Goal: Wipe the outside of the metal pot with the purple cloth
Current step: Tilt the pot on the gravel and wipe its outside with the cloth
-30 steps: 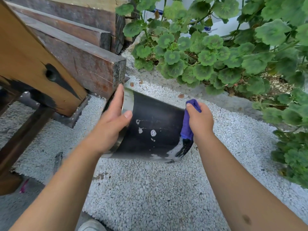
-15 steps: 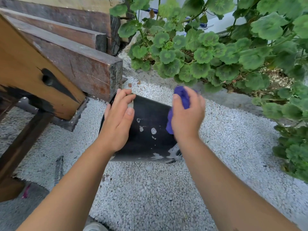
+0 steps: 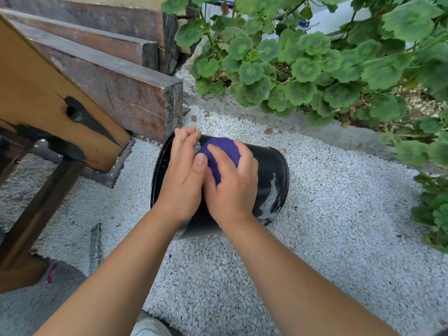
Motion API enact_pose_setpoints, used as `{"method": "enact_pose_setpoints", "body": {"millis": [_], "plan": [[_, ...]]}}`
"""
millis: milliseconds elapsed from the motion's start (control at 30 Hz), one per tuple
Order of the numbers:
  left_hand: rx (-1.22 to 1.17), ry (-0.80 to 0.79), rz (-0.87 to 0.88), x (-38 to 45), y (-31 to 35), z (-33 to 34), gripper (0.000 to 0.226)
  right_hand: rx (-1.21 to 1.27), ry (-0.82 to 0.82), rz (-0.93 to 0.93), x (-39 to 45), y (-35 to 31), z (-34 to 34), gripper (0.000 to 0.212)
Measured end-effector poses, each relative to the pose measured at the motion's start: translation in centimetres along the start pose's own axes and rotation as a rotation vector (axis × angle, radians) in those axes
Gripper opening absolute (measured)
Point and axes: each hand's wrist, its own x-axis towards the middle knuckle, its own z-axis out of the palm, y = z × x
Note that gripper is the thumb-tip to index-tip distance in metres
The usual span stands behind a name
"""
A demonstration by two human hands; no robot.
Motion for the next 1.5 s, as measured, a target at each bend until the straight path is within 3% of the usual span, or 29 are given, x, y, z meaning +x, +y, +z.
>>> {"method": "enact_pose_setpoints", "body": {"millis": [333,500,867,1000,1100,1167,1233,1367,1500], "plan": [[0.08,0.076,-0.037,-0.8,-1.5,-0.8,0.071,-0.148,-0.111,0.21,0.7,8.0,-1.4,0.042],[0.082,0.083,-0.064,-0.9,-1.3,-0.9,0.069,-0.157,-0.107,0.35,0.9,11.7,-2.0,0.034],[0.061,0.123,-0.2,-0.1,-1.0,-0.3,0.064,-0.142,-0.168,0.353,2.7,13.7,-3.2,0.034],[0.071,0.086,-0.211,0.2,-1.9,-1.2,0.074,-0.103,-0.044,0.651,2.9,15.0,-3.7,0.034],[-0.026,0.122,-0.169,-0.8,-2.6,-2.3,0.075,0.221,0.309,0.96,3.2,14.4,-4.0,0.014],[-0.032,0.208,-0.069,-2.3,-3.5,-3.1,0.068,0.43,0.474,1.046,4.5,12.4,-4.0,0.015],[-0.033,0.173,0.004,-4.2,-4.7,-3.7,0.065,0.531,0.463,0.94,6.1,9.8,-3.6,0.013],[0.054,-0.06,0.11,-5.8,-5.7,-4.2,0.081,0.672,0.247,0.685,7.5,3.1,-2.3,0.014],[0.173,0.003,0.122,-4.3,-4.7,-2.7,0.073,0.737,0.082,0.595,4.1,-0.9,-1.2,0.028]]}}
